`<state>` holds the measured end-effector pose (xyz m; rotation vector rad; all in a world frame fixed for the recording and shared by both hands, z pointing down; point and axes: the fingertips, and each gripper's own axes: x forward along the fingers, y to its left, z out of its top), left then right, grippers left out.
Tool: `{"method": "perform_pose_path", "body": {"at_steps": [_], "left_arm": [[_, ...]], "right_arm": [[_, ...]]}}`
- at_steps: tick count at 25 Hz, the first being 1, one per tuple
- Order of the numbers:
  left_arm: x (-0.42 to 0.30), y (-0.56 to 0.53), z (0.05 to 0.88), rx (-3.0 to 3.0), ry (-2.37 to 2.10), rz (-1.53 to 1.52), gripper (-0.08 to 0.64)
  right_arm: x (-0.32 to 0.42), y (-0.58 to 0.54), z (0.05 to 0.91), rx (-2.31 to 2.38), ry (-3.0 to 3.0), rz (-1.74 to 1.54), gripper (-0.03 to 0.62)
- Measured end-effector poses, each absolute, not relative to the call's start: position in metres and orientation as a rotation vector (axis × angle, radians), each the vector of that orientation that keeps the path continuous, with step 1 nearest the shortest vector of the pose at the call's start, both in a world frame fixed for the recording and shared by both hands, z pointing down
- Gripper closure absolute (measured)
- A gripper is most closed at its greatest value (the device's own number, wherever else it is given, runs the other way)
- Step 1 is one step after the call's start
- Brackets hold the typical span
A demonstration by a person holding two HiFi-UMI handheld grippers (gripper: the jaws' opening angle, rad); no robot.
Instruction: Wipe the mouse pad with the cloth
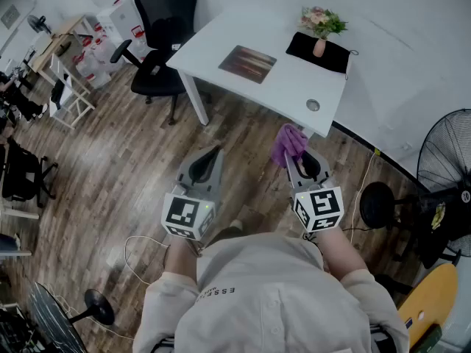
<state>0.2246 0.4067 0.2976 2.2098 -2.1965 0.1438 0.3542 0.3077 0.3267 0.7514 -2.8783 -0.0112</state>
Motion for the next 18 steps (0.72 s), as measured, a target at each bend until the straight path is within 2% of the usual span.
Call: {"method": "perform_pose_path", "body": {"at_steps": [18], "left_arm": [[0.166, 0.409, 0.319, 2.208, -2.157, 0.152, 0.558]], "right_arm": [[0.307, 0.3, 0.344, 0.852, -2.81, 0.07, 0.503]]}}
